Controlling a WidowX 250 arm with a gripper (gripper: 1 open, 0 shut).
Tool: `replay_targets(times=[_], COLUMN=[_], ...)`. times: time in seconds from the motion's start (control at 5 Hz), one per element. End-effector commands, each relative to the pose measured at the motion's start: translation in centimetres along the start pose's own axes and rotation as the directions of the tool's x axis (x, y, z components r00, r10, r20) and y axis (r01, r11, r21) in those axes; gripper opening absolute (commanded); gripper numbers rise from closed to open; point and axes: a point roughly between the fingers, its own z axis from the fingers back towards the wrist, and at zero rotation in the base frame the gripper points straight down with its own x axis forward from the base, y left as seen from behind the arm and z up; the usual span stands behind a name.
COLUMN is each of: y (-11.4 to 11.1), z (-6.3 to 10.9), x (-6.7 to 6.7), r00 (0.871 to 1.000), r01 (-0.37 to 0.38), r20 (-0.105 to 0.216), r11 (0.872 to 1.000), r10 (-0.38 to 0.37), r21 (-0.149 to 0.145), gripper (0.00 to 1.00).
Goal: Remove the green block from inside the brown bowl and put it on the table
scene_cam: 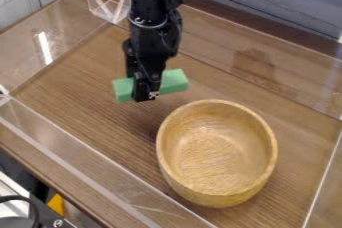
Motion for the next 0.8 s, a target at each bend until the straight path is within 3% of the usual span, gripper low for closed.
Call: replay_targets(times=[0.0, 0.6], y=[1.12, 1.39], z=[0.79, 0.39], x=[0.31, 0.42], r00=[0.999, 0.998], r01=[-0.024, -0.057], r20=[0.027, 0.019], r11=[0.999, 0.998], r10=[0.024, 0.057], r21=[0.03, 0.016], gripper=[0.0, 0.0])
